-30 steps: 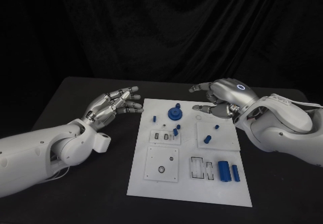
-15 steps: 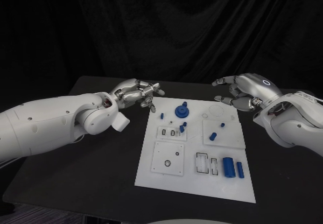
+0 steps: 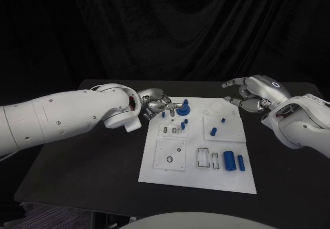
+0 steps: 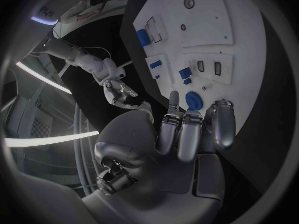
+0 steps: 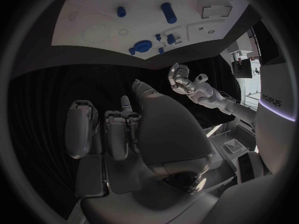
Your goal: Assemble the parts on the task board
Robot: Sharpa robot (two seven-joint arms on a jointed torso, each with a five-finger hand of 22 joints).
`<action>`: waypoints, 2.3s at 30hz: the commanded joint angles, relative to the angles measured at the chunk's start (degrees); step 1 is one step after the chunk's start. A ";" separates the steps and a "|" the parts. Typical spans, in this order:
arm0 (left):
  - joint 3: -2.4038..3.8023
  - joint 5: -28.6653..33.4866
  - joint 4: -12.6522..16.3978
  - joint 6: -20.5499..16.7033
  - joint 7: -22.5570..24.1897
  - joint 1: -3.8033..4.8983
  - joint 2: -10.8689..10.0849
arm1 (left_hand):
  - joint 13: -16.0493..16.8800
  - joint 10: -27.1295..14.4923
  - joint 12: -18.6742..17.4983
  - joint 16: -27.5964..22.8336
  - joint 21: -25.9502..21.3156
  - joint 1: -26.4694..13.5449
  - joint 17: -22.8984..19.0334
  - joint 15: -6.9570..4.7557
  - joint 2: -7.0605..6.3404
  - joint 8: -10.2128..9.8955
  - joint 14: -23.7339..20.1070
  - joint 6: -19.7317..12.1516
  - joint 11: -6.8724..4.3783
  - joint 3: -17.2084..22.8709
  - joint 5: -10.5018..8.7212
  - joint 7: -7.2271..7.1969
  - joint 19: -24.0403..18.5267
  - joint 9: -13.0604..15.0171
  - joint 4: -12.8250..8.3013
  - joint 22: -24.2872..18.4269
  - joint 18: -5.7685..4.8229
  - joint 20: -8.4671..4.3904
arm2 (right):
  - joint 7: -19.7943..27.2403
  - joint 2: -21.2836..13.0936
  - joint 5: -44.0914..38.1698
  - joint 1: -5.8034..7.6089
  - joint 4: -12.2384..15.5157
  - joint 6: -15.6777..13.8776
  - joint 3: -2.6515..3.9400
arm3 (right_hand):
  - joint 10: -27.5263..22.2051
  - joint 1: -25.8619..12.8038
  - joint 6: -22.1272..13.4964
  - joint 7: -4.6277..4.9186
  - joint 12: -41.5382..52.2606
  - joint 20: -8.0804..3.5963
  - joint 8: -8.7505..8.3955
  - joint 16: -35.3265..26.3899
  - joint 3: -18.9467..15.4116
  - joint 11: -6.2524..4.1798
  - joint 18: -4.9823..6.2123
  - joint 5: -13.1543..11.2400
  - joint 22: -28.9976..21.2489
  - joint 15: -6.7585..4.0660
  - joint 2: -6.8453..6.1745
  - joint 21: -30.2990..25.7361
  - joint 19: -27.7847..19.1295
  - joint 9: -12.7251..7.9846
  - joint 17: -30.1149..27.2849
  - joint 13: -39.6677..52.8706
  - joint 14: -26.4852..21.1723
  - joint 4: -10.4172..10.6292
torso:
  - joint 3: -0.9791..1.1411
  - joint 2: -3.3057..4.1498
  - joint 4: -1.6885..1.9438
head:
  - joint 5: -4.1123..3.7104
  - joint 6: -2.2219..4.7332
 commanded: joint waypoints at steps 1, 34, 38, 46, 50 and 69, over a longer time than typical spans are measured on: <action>0.07 -9.40 0.41 2.07 -10.05 0.19 0.92 | 15.05 5.97 0.10 0.15 0.34 -0.73 15.04 -0.64 0.20 1.91 5.96 -0.05 -0.64 -1.57 -0.70 -0.67 1.20 3.07 0.01 1.02 -1.15 -0.45 | 0.97 0.09 0.26 -0.28 -0.17 -2.61 0.06 | 6.18 0.19 0.49 -0.03 0.15 0.01 0.19 0.32 -0.13 0.39 -0.58 0.21 11.75 0.50 -0.19 0.30 1.94 -0.08 14.96 15.07 5.96 -0.14 | 0.81 -0.55 -0.63 | -0.03 -0.69; 0.04 -11.25 -3.10 5.65 -23.80 -0.72 9.90 | 15.05 5.97 0.10 0.15 0.76 4.03 15.04 -3.49 -1.10 2.14 5.96 1.93 -3.30 -3.12 4.08 -3.10 6.36 14.87 -0.32 4.31 -2.03 -3.36 | -0.58 2.11 0.27 -0.85 -1.28 -2.17 0.06 | 6.18 -0.31 0.94 0.20 0.15 0.05 0.26 0.45 -0.26 0.51 -0.59 0.96 11.76 0.56 -0.30 0.37 1.98 -0.24 15.07 15.07 6.00 0.11 | 3.25 -2.37 -3.94 | 1.66 -3.87; 0.04 -11.25 -3.28 5.63 -23.85 -0.95 10.14 | 15.05 5.97 0.10 0.15 0.71 4.00 15.04 -3.51 -1.05 1.99 5.96 2.12 -3.33 -3.12 4.16 -3.13 6.33 14.96 -0.33 4.24 -2.01 -3.39 | -0.83 1.92 0.27 -0.85 -1.21 -2.05 0.06 | 6.18 -0.31 0.94 0.20 0.15 0.05 0.26 0.45 -0.26 0.51 -0.59 0.96 11.76 0.56 -0.30 0.37 1.98 -0.24 15.07 15.07 6.00 0.11 | 3.22 -2.42 -3.98 | 1.73 -3.87; 0.04 -11.25 -3.42 5.64 -24.10 -1.22 10.24 | 15.05 5.97 0.10 0.15 0.48 4.54 15.04 -3.86 -0.99 1.28 5.96 3.71 -3.74 -2.83 5.68 -3.59 6.45 16.54 -0.69 4.19 -2.00 -3.71 | -1.11 2.10 0.27 -0.85 -1.27 -1.63 0.06 | 6.18 -0.30 1.05 0.26 0.15 0.06 0.28 0.44 -0.23 0.55 -0.57 1.08 11.74 0.58 -0.30 0.31 1.96 -0.27 15.06 15.07 5.99 0.08 | 2.89 -2.48 -4.05 | 1.94 -3.87; 0.04 -11.25 -3.45 5.74 -24.35 -1.27 10.17 | 15.05 5.97 0.10 0.15 0.40 4.96 15.04 -4.01 -1.04 1.16 5.96 4.09 -3.88 -2.62 6.37 -3.76 6.49 17.30 -0.89 4.18 -1.99 -3.85 | -1.27 2.13 0.27 -0.85 -1.34 -1.43 0.06 | 6.18 -0.27 1.10 0.28 0.15 0.07 0.29 0.40 -0.21 0.56 -0.57 1.13 11.73 0.59 -0.29 0.28 1.95 -0.28 15.03 15.07 5.98 0.06 | 2.90 -2.58 -3.97 | 1.67 -3.87; 0.04 -11.25 -4.00 5.83 -24.28 -1.56 9.50 | 15.05 5.97 0.10 0.15 -0.02 5.68 15.04 -4.45 -1.01 1.32 5.96 4.69 -4.34 -1.97 7.17 -4.22 6.24 20.47 -1.00 3.75 -1.88 -4.30 | -1.70 2.40 0.27 -0.86 -1.73 -0.23 0.06 | 6.18 -0.13 1.31 0.37 0.15 0.10 0.33 0.26 -0.07 0.64 -0.51 1.41 11.64 0.64 -0.25 0.02 1.86 -0.33 14.91 15.07 5.95 -0.07 | 2.59 -2.70 -3.97 | 1.37 -3.87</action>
